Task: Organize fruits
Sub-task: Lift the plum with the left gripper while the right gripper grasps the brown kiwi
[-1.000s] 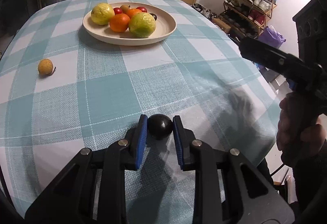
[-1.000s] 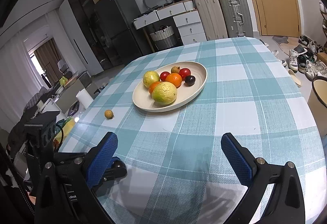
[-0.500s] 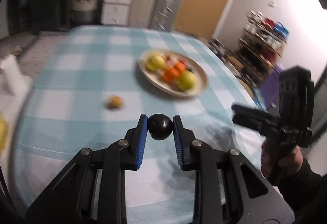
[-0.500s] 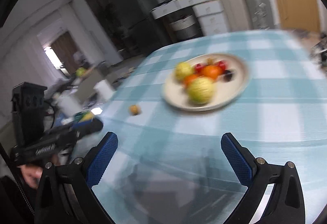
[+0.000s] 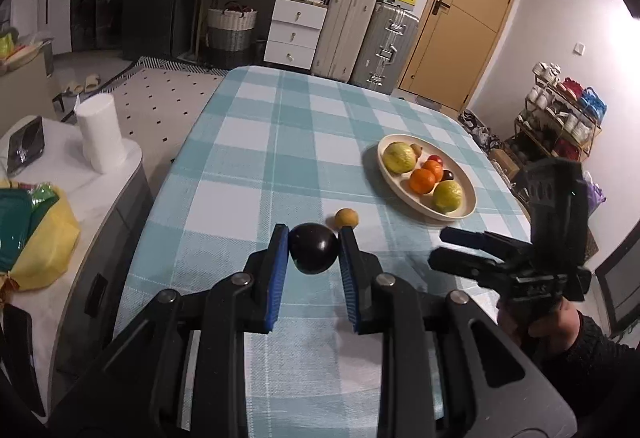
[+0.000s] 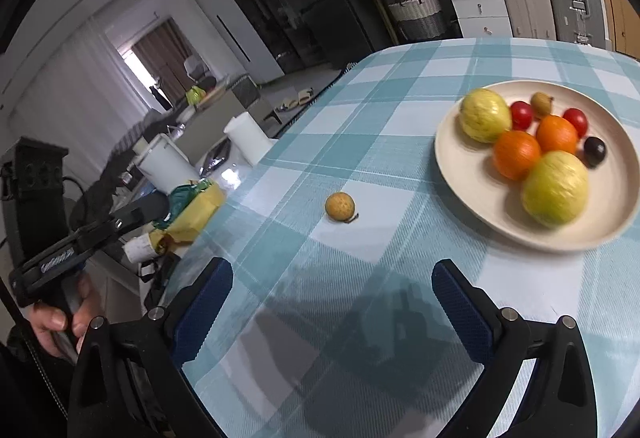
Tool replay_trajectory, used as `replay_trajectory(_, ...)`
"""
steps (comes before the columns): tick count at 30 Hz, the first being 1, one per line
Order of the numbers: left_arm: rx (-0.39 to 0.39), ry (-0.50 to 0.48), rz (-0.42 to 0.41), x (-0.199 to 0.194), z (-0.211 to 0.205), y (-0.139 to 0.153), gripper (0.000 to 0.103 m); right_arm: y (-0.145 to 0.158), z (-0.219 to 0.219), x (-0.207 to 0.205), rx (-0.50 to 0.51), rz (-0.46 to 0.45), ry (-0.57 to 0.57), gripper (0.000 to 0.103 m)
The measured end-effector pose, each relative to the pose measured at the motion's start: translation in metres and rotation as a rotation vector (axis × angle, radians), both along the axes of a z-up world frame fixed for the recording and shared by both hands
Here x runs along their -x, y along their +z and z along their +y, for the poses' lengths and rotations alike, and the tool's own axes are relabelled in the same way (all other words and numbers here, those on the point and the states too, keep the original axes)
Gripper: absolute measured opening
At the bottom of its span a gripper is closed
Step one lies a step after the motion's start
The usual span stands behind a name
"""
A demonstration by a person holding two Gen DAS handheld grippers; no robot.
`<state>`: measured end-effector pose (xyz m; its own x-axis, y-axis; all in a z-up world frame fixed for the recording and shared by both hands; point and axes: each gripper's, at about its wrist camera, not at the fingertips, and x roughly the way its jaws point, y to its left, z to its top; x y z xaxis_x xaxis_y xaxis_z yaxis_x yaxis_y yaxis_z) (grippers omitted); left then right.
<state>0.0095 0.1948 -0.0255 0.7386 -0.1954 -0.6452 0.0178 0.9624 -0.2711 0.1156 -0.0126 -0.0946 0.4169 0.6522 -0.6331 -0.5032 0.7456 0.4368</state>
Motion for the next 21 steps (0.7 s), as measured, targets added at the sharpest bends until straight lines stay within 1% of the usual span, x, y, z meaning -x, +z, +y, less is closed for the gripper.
replay_trajectory(4,0.017,0.011,0.02,-0.001,0.011,-0.01,0.022,-0.008,0.017,-0.019,0.012,0.024,0.011,0.096)
replay_trajectory(6,0.019,0.014,0.021,-0.003,0.016,-0.012,0.022,-0.01,0.024,-0.027,0.023,0.033,0.018,0.089)
replay_trajectory(8,0.021,0.021,0.022,-0.006,0.017,-0.015,0.022,-0.013,0.035,-0.035,0.043,0.04,0.03,0.086)
replay_trajectory(9,0.018,0.026,0.023,-0.007,0.018,-0.016,0.022,-0.014,0.039,-0.038,0.058,0.034,0.031,0.083)
replay_trajectory(13,0.031,0.035,0.032,-0.008,0.026,-0.021,0.022,-0.018,0.051,-0.051,0.098,0.021,0.033,0.079)
replay_trajectory(16,0.046,0.038,0.037,-0.009,0.029,-0.025,0.022,-0.025,0.064,-0.059,0.178,0.008,0.053,0.071)
replay_trajectory(17,0.047,0.038,0.041,-0.009,0.03,-0.026,0.022,-0.028,0.067,-0.059,0.192,0.004,0.06,0.068)
replay_trajectory(19,0.049,0.042,0.049,-0.01,0.031,-0.029,0.022,-0.029,0.07,-0.059,0.216,-0.027,0.06,0.065)
replay_trajectory(21,0.052,0.043,0.055,-0.011,0.032,-0.031,0.022,-0.031,0.074,-0.06,0.24,-0.045,0.065,0.055)
